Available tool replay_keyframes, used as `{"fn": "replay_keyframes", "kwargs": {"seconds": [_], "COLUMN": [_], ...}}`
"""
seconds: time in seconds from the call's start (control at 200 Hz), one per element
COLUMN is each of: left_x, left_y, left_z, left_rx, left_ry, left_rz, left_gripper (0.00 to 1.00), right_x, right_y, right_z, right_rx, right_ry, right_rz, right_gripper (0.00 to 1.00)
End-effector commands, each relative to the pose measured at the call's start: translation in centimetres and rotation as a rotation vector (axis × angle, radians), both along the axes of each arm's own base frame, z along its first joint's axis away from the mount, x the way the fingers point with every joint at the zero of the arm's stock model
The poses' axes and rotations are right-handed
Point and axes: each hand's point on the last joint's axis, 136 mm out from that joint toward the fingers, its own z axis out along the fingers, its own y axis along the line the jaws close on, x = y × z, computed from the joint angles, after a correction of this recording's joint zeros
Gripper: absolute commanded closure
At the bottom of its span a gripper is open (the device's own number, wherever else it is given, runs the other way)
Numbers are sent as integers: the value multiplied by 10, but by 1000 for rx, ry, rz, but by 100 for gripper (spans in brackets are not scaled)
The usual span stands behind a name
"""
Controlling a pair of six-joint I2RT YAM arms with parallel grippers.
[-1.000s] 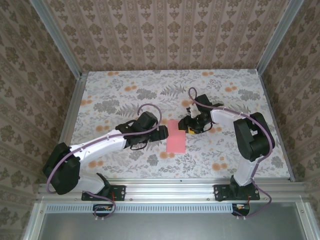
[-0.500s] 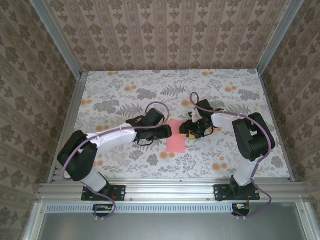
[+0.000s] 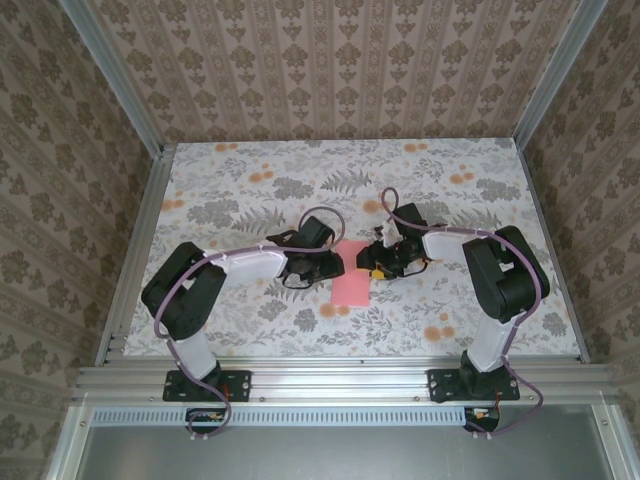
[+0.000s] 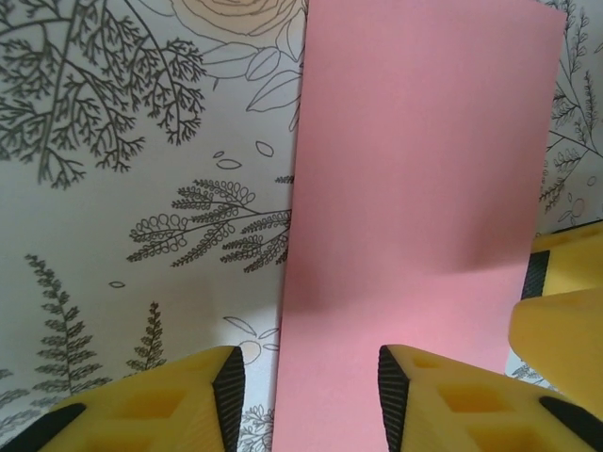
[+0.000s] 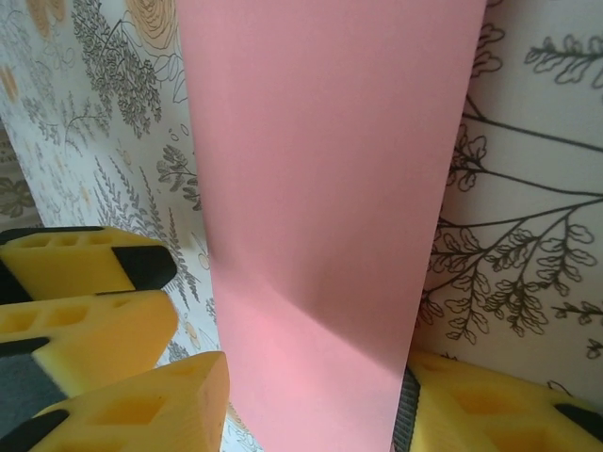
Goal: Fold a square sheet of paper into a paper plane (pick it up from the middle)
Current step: Third fold the triangle at the center of the table.
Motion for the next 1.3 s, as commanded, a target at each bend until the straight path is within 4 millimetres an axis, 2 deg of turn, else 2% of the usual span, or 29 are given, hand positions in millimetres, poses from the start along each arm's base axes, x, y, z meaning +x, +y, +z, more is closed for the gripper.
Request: {"fn": "replay_keyframes", "kwargs": {"seconds": [0.0,0.1,0.215,0.395,0.575,0.685,0.75,0.935,1.125,1.245,1.295], "left_x": [4,3,0,-21,-44,-52,-55,-56,-57,-58,-60], "left_y": [-10,-11,-12,-22,-30,-32,-30,-28,-34,-29,-28], "left_z": [7,8,21,44,55,63,68,83,96,98,93], "left_rx": [-31,-24,3,71,59,23,15,38,76,214,273], "left_ry": [-8,-17,-66,-197,-292,-338,-374,-474,-564,-679,-711], "left_rz": [0,-4,-40,-168,-260,-288,-293,-320,-357,-375,-404], "left_gripper": [57,57,57,56,51,45,37,24,19,18,18], "right_x": [-4,-7,-10,-13,-13,-13,-13,-12,-9,-9,-9], "right_y": [5,3,2,-1,-4,-3,-3,-3,-3,-4,-3], "right_z": [9,9,9,10,14,14,14,16,15,15,14], "right_rx": [44,41,39,21,13,17,20,25,22,21,21], "right_ry": [-4,-3,1,13,8,13,17,20,37,76,98], "right_rz": [2,-2,-5,-16,-33,-36,-40,-54,-78,-117,-131], "right_gripper": [54,59,69,85,94,95,95,96,96,97,96]}}
